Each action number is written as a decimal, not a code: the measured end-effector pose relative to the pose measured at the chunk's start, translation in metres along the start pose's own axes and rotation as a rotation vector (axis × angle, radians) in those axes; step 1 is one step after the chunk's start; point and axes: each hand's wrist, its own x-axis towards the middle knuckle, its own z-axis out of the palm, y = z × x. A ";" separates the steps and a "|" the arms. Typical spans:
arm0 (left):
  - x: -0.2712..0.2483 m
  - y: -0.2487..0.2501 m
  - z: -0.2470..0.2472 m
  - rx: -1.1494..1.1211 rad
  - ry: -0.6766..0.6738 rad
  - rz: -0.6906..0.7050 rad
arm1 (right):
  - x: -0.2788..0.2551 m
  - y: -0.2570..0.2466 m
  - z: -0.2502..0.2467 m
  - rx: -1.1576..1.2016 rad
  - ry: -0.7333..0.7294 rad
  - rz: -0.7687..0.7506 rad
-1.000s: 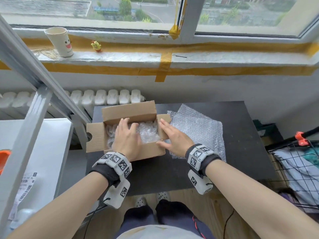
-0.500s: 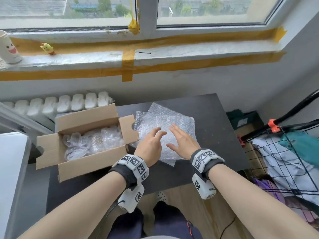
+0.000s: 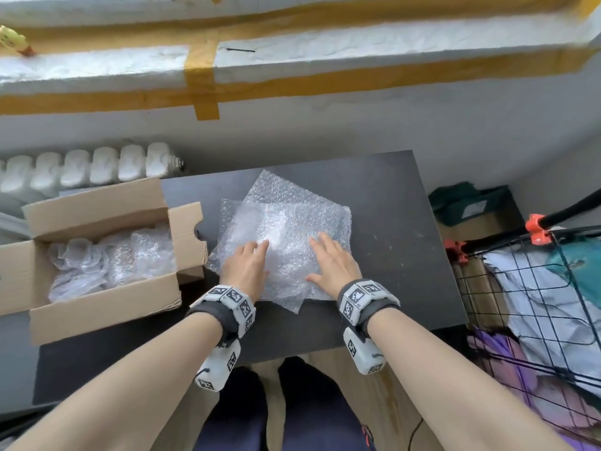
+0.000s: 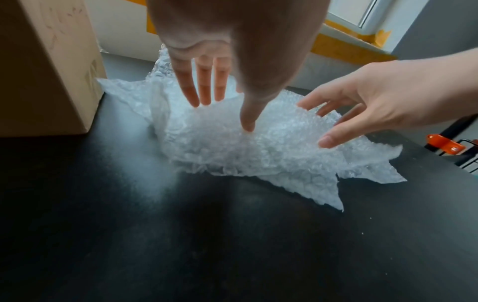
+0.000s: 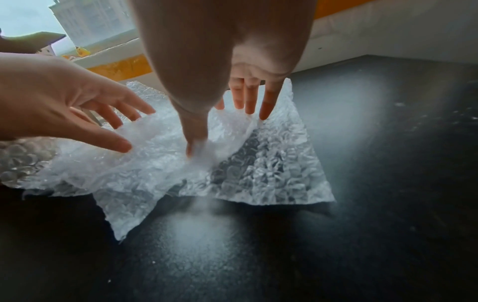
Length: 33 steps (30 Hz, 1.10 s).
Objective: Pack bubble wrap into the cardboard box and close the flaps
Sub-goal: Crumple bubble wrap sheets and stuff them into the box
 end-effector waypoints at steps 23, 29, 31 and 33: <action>-0.024 0.020 -0.122 -0.273 0.455 0.154 | -0.020 -0.047 -0.115 0.223 0.705 -0.140; -0.045 -0.048 -0.171 -0.366 0.672 0.206 | -0.007 -0.124 -0.139 0.237 0.784 -0.362; -0.058 -0.079 -0.178 -0.331 0.697 0.193 | 0.001 -0.151 -0.133 0.218 0.763 -0.452; -0.072 -0.111 -0.180 -0.268 0.692 0.184 | 0.009 -0.177 -0.123 0.172 0.737 -0.541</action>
